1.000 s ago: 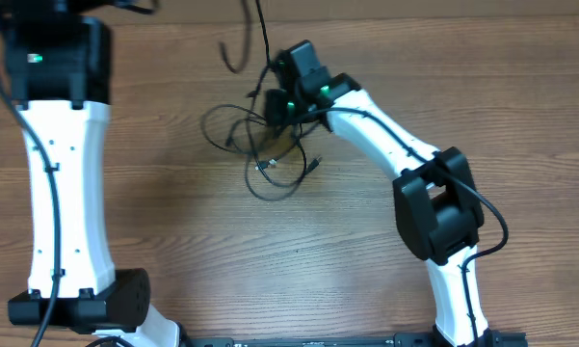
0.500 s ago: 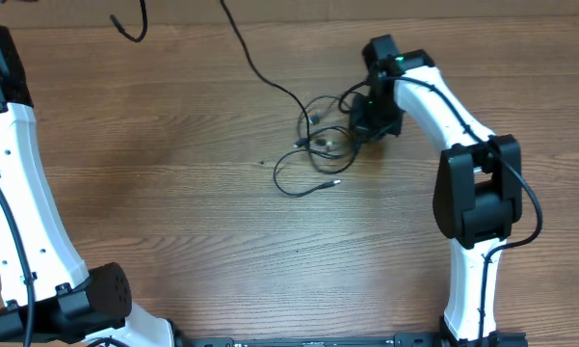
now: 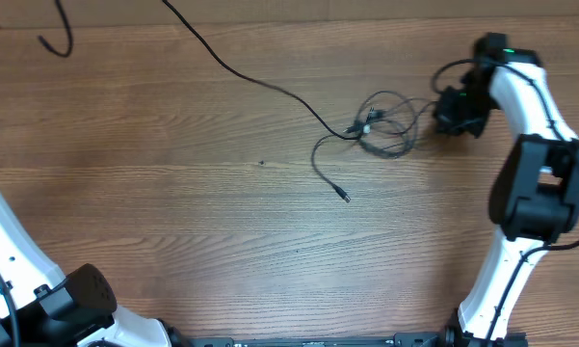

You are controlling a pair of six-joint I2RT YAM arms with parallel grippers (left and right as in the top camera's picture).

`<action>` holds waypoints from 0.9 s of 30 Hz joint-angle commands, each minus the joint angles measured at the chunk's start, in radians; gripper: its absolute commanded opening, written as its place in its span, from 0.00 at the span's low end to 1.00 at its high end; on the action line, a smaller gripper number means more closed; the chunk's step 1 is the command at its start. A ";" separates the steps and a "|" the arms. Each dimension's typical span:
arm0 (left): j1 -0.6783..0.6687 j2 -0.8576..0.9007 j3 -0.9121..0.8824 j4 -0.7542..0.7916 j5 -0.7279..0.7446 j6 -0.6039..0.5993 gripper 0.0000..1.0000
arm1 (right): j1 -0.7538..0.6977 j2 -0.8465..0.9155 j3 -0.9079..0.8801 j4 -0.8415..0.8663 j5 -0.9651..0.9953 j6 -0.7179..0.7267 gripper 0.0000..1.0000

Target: Untangle cables

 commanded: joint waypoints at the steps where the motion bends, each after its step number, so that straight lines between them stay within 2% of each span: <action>1: 0.051 -0.019 0.011 -0.005 0.014 0.042 0.04 | -0.080 0.003 0.003 -0.010 -0.071 -0.016 0.04; 5: 0.080 -0.019 0.011 -0.106 0.012 0.168 0.04 | -0.113 0.003 0.003 -0.040 -0.090 -0.080 0.04; 8: 0.084 -0.019 0.011 -0.314 -0.024 0.357 0.04 | -0.111 0.003 0.003 -0.047 -0.098 -0.094 0.04; 9: 0.082 -0.019 0.011 -0.427 -0.059 0.437 0.04 | -0.106 0.003 0.003 -0.046 -0.101 -0.094 0.04; 12: 0.061 -0.019 0.011 -0.795 -0.250 0.678 0.04 | -0.089 0.003 0.003 -0.047 -0.100 -0.095 0.04; 15: 0.027 -0.019 0.011 -1.061 -0.481 0.850 0.04 | -0.065 0.003 0.003 -0.050 -0.100 -0.110 0.04; 18: -0.003 -0.024 0.012 -1.203 -0.666 0.922 0.04 | -0.042 0.003 0.003 -0.050 -0.097 -0.114 0.04; 20: -0.010 -0.037 0.012 -1.254 -0.771 0.929 0.04 | -0.032 0.003 0.003 -0.050 -0.097 -0.114 0.04; 24: -0.008 -0.103 0.012 -1.271 -0.974 0.929 0.04 | -0.018 0.003 0.003 -0.050 -0.096 -0.114 0.04; 27: -0.008 -0.196 0.013 -1.243 -1.210 0.933 0.04 | -0.008 0.003 0.003 -0.055 -0.097 -0.113 0.04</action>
